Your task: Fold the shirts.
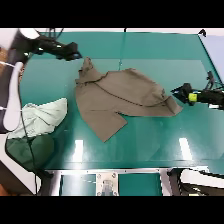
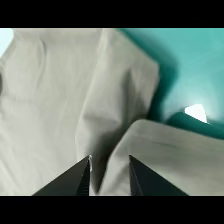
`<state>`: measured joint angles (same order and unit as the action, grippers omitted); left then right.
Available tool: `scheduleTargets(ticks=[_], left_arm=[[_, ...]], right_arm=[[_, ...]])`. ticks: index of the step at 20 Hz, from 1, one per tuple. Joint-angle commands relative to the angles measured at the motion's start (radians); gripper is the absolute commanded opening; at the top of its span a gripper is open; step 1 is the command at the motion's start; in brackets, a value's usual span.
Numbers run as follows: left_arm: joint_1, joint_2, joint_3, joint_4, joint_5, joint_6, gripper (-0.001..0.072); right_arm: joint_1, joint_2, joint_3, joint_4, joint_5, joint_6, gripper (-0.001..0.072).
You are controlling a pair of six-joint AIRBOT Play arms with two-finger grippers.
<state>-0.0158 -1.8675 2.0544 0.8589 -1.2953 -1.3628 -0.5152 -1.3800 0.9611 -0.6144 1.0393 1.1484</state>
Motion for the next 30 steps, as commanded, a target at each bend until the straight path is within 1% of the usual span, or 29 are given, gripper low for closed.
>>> scheduleTargets(ticks=[1, 2, 4, 5, 7, 8, 9, 10, 11, 12, 13, 15, 18, 19, 21, 23, 24, 25, 26, 27, 30], left_arm=[[0.093, 0.053, -0.003, 0.005, -0.307, -0.043, 0.0022], [0.099, 0.089, -0.045, 0.032, -0.326, -0.043, 0.0021], [0.095, 0.199, -0.201, 0.132, -0.323, -0.031, 0.0021], [0.096, 0.262, -0.307, 0.147, -0.302, -0.014, 0.0022], [0.098, 0.394, -0.57, 0.148, -0.2, 0.01, 0.0023], [0.098, 0.448, -0.706, 0.148, -0.119, 0.01, 0.0025], [0.097, 0.481, -0.818, 0.139, -0.045, 0.01, 0.0152], [0.096, 0.496, -0.912, 0.118, 0.023, 0.009, 0.0542], [0.096, 0.493, -0.993, 0.08, 0.081, 0.006, 0.0637], [0.095, 0.487, -1.06, 0.04, 0.13, 0.01, 0.0564], [0.095, 0.48, -1.11, -0.001, 0.172, 0.018, 0.0533], [0.095, 0.452, -1.172, -0.081, 0.235, 0.079, 0.0533], [0.089, 0.376, -1.189, -0.236, 0.267, 0.174, 0.0532], [0.071, 0.352, -1.189, -0.266, 0.283, 0.196, 0.0532], [0.012, 0.311, -1.189, -0.273, 0.332, 0.204, 0.0532], [-0.02, 0.287, -1.185, -0.276, 0.409, 0.204, 0.0531], [-0.019, 0.285, -1.176, -0.275, 0.435, 0.204, 0.053], [-0.006, 0.285, -1.162, -0.268, 0.442, 0.205, 0.0441], [0.014, 0.285, -1.14, -0.258, 0.428, 0.206, 0.0158], [0.037, 0.285, -1.116, -0.255, 0.395, 0.206, 0.0024], [0.113, 0.287, -1.023, -0.243, 0.222, 0.212, 0.0023]], right_arm=[[-0.108, 0.0, 0.068, -0.05, 0.194, -0.004, 0.0182], [-0.136, 0.006, 0.063, -0.049, 0.21, -0.003, 0.0139], [-0.181, 0.027, 0.033, -0.049, 0.218, -0.001, 0.0149], [-0.201, 0.04, 0.015, -0.05, 0.214, -0.002, 0.0148], [-0.249, 0.056, -0.016, -0.058, 0.204, -0.006, 0.0154], [-0.269, 0.057, -0.029, -0.061, 0.2, -0.005, 0.0215], [-0.286, 0.057, -0.043, -0.065, 0.199, -0.005, 0.0274], [-0.296, 0.057, -0.053, -0.072, 0.198, -0.006, 0.028], [-0.301, 0.057, -0.061, -0.087, 0.194, -0.005, 0.028], [-0.301, 0.057, -0.064, -0.105, 0.189, -0.005, 0.028], [-0.3, 0.057, -0.064, -0.117, 0.188, -0.006, 0.028], [-0.299, 0.056, -0.064, -0.12, 0.181, -0.009, 0.028], [-0.298, 0.035, -0.064, -0.12, 0.18, -0.008, 0.0291], [-0.298, 0.021, -0.064, -0.12, 0.182, -0.008, 0.0291], [-0.298, 0.001, -0.075, -0.12, 0.181, -0.005, 0.0292], [-0.298, -0.01, -0.095, -0.121, 0.18, -0.006, 0.0298], [-0.298, -0.012, -0.104, -0.122, 0.18, -0.006, 0.0359], [-0.298, -0.013, -0.108, -0.129, 0.18, -0.006, 0.0414], [-0.298, -0.015, -0.108, -0.136, 0.18, -0.006, 0.0427], [-0.298, -0.015, -0.107, -0.15, 0.18, -0.006, 0.0428], [-0.298, -0.015, -0.108, -0.215, 0.18, -0.005, 0.0429]])
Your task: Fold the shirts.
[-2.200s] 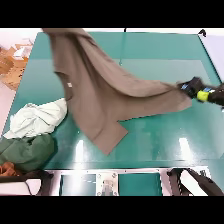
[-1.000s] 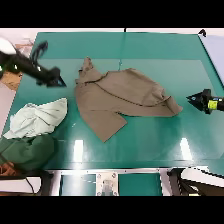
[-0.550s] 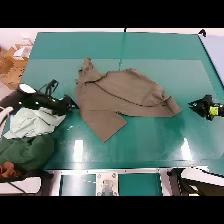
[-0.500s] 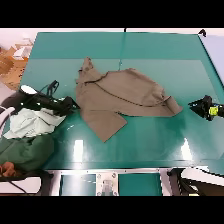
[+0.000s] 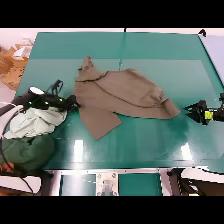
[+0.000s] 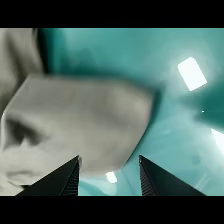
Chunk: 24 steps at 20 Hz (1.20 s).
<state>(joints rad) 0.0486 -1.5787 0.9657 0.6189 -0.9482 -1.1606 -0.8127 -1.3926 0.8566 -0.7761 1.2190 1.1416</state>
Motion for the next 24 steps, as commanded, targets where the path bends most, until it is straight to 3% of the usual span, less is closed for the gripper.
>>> scheduleTargets(ticks=[1, 15, 16, 18, 19, 24], left_arm=[[0.067, 0.003, 0.084, 0.017, -0.166, 0.01, 0.0023], [0.083, 0.002, 0.098, 0.047, -0.191, 0.01, 0.0023], [0.083, 0.002, 0.098, 0.047, -0.192, 0.01, 0.0023], [0.083, 0.003, 0.099, 0.046, -0.188, 0.011, 0.0023], [0.083, 0.003, 0.112, 0.046, -0.201, 0.011, 0.0022], [0.083, 0.145, 0.355, 0.047, -0.296, -0.013, 0.0022]], right_arm=[[0.0, -0.003, -0.004, -0.066, -0.003, 0.002, 0.0429], [0.171, -0.115, -0.132, -0.01, -0.166, -0.028, 0.042], [0.185, -0.118, -0.129, -0.01, -0.169, -0.028, 0.0326], [0.196, -0.118, -0.118, -0.003, -0.159, -0.028, 0.0065], [0.196, -0.116, -0.103, 0.008, -0.131, -0.028, 0.0014], [0.195, 0.039, 0.131, 0.143, 0.059, -0.016, 0.0013]])
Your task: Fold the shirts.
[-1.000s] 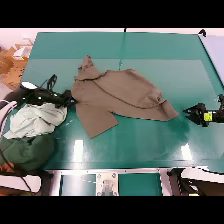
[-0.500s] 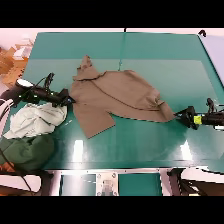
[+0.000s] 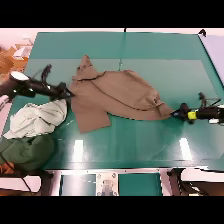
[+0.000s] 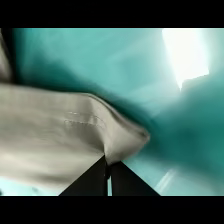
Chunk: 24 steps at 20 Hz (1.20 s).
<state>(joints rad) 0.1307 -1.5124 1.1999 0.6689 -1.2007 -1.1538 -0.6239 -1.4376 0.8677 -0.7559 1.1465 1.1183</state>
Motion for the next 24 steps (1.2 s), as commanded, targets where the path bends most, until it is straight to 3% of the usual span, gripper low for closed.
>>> scheduleTargets(ticks=[1, 5, 12, 16, 19, 24], left_arm=[[0.001, 0.137, 0.196, -0.002, -0.052, -0.024, 0.0022], [0.001, 0.378, 0.518, -0.002, -0.018, -0.026, 0.0022], [0.001, 0.653, 0.89, 0.166, 0.05, -0.163, 0.0023], [0.001, 0.678, 0.906, 0.159, 0.047, -0.162, 0.0023], [0.001, 0.658, 0.899, 0.173, 0.029, -0.162, 0.0023], [0.001, 0.655, 0.599, 0.177, 0.039, -0.146, 0.0023]], right_arm=[[0.006, 0.14, 0.183, 0.173, 0.146, 0.016, 0.0013], [0.006, 0.381, 0.459, 0.366, 0.141, 0.086, 0.0013], [-0.036, 0.704, 0.726, 0.375, -0.091, 0.218, 0.0013], [-0.06, 0.8, 0.78, 0.356, -0.183, 0.218, 0.0013], [-0.06, 0.787, 0.758, 0.324, -0.138, 0.218, 0.0013], [-0.047, 0.687, 0.533, 0.325, -0.114, 0.156, 0.0014]])
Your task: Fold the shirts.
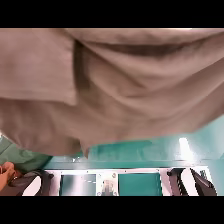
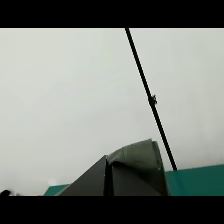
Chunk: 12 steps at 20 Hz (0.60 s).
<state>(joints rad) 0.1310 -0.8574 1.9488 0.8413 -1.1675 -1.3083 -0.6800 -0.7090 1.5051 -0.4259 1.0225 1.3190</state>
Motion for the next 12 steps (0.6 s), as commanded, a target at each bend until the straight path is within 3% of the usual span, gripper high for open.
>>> scheduleTargets(ticks=[1, 6, 9, 12], left_arm=[[0.001, -0.009, -0.25, 0.0, 0.027, 0.016, 0.0023], [0.001, -0.247, -0.643, -0.223, 0.162, 0.174, 0.0023], [0.001, -0.503, -0.676, -0.326, 0.227, 0.247, 0.0023], [0.0, -0.722, -0.658, -0.559, 0.299, 0.367, 0.0023]], right_arm=[[0.032, -0.077, -0.166, -0.005, 0.008, -0.076, 0.0013], [0.17, -0.376, -0.372, -0.005, -0.048, -0.19, 0.0014], [0.202, -0.628, -0.368, 0.0, -0.119, -0.202, 0.0013], [0.203, -0.873, -0.272, 0.0, -0.128, -0.201, 0.0014]])
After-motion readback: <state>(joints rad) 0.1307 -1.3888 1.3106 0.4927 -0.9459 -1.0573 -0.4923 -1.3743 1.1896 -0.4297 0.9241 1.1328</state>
